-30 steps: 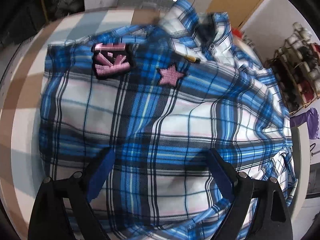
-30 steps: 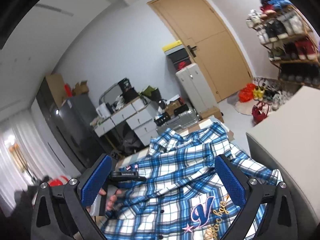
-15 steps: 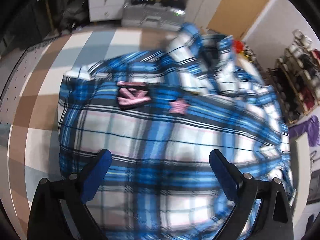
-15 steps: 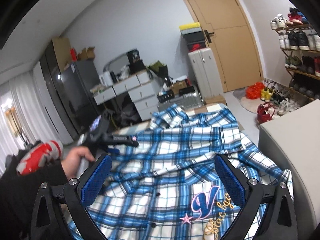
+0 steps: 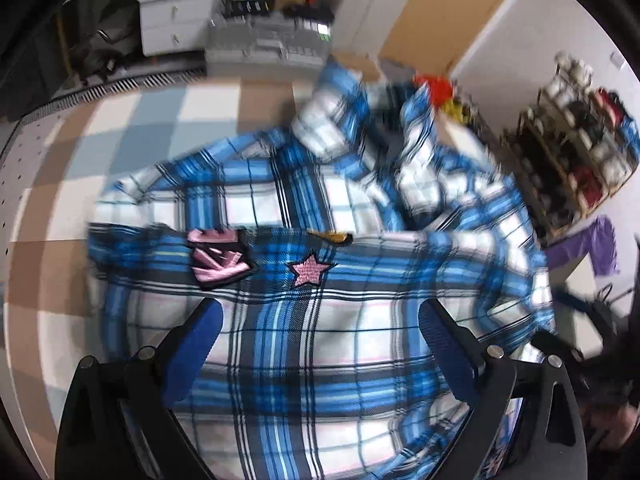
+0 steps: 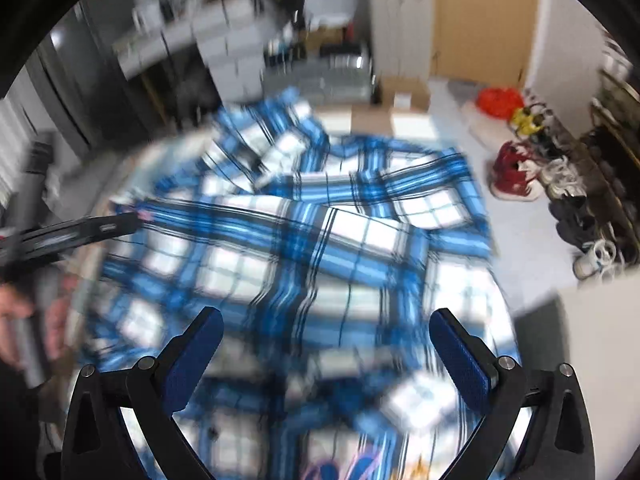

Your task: Fold large clothes

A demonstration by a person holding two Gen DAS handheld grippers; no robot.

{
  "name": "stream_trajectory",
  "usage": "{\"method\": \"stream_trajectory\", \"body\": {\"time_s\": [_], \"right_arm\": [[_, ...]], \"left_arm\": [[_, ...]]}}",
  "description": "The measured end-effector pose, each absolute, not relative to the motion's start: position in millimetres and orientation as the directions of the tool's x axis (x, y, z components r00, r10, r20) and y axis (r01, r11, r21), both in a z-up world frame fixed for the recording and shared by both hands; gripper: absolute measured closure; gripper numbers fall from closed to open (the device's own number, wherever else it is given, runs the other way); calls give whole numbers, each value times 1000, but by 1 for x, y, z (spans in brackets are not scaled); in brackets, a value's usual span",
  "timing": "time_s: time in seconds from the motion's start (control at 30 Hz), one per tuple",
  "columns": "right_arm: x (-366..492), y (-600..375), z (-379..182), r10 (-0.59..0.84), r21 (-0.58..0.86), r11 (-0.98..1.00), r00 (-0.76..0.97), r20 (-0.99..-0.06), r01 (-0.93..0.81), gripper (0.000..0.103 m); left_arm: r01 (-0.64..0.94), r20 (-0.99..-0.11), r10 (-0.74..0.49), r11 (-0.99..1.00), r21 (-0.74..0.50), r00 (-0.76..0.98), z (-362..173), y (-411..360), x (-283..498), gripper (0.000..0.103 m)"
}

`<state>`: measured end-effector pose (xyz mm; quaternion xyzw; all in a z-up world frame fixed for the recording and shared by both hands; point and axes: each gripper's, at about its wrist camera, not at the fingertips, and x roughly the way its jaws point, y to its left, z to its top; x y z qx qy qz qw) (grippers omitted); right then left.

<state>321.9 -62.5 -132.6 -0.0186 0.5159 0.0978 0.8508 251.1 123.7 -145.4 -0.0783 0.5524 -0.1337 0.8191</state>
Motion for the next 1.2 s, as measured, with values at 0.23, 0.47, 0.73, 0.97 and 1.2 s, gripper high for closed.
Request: {"method": "stream_trajectory", "body": {"time_s": [0.23,0.47,0.73,0.97,1.2], "right_arm": [[372,-59,-197,-35,-107,972,320,-947,-210,0],[349,-81,-172,82,-3,982,435,-897,-190,0],[310,-25,-187,125,-25,925,365,-922,-379,0],[305,-24,-201,72,-67,927,350,-934,-369,0],[326,-15,-172,105,-57,931,413,-905,-361,0]], "left_arm": [[104,-878,-260,966,-238,401,-166,118,254,7],[124,-846,-287,958,-259,449,-135,128,217,7],[67,-839,-209,977,-204,502,-143,144,168,7],[91,-841,-130,991,-96,526,-160,148,167,7],[117,-836,-134,990,-84,532,-161,151,172,7]]}}
